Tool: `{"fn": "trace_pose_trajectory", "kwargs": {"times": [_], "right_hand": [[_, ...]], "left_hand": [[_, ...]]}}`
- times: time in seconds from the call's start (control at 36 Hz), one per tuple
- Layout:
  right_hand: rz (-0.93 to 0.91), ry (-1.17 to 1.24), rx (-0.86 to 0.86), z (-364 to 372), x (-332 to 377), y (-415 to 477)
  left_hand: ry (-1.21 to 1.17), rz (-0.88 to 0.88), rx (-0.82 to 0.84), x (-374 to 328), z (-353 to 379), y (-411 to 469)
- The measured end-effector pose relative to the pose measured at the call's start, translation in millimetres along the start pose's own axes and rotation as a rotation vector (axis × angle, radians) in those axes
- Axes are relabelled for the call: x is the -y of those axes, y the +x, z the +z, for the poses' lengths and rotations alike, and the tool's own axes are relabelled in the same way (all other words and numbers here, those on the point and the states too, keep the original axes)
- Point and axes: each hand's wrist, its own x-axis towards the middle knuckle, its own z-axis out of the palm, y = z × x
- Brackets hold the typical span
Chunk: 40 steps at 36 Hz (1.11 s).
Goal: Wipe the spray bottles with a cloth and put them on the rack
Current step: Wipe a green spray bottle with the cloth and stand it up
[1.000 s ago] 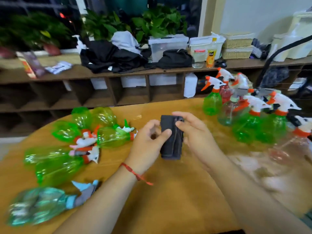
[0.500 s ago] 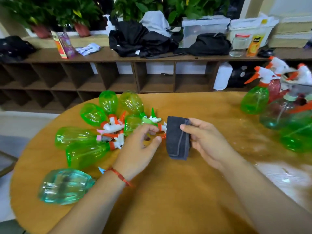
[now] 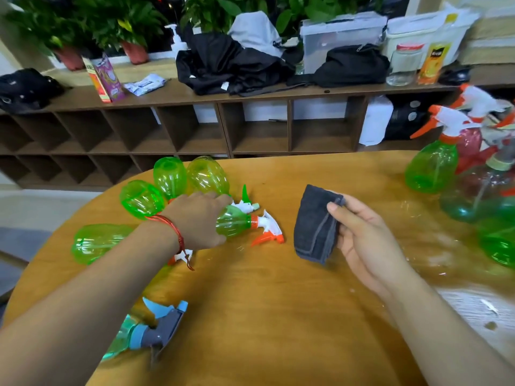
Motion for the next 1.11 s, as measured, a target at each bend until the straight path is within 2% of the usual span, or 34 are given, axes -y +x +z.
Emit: {"fn": "trace_pose_trajectory", "kwargs": {"times": [0.19, 0.42, 0.67, 0.78, 0.86, 0.92, 0.97, 1.11], "right_hand": [[-0.023, 0.023, -0.005, -6.4, 3.0, -6.5], [-0.063, -0.017, -0.022, -4.7, -2.3, -4.7], [-0.141, -0.04, -0.067, -4.7, -4.0, 0.2], [-0.211, -0.155, -0.042, -1.5, -6.1, -2.8], [-0.266, -0.253, -0.028, -0.2, -8.6, -3.4], [-0.287, -0.298, -0.047, -1.1, -10.0, -2.7], [-0.29, -0.323, -0.058, -3.3, -11.0, -1.4], [-0.269, -0.354, -0.021, -3.6, -15.6, -0.5]], "left_hand": [[-0.302, -0.092, -0.089, -17.9, -3.5, -7.9], [-0.88, -0.142, -0.314, -63.7, 14.8, -10.5], [-1.493, -0.031, -0.396, -107.7, 18.9, -6.2], [-1.513, 0.073, -0.401, -118.1, 28.0, -6.7], [-1.563, 0.19, -0.266, -116.8, 34.4, -12.8], [-1.509, 0.267, -0.17, -110.0, 40.3, -17.9], [-1.418, 0.322, -0.144, -104.4, 43.9, -22.1], [-1.378, 0.262, -0.296, -109.2, 46.2, -24.4]]}}
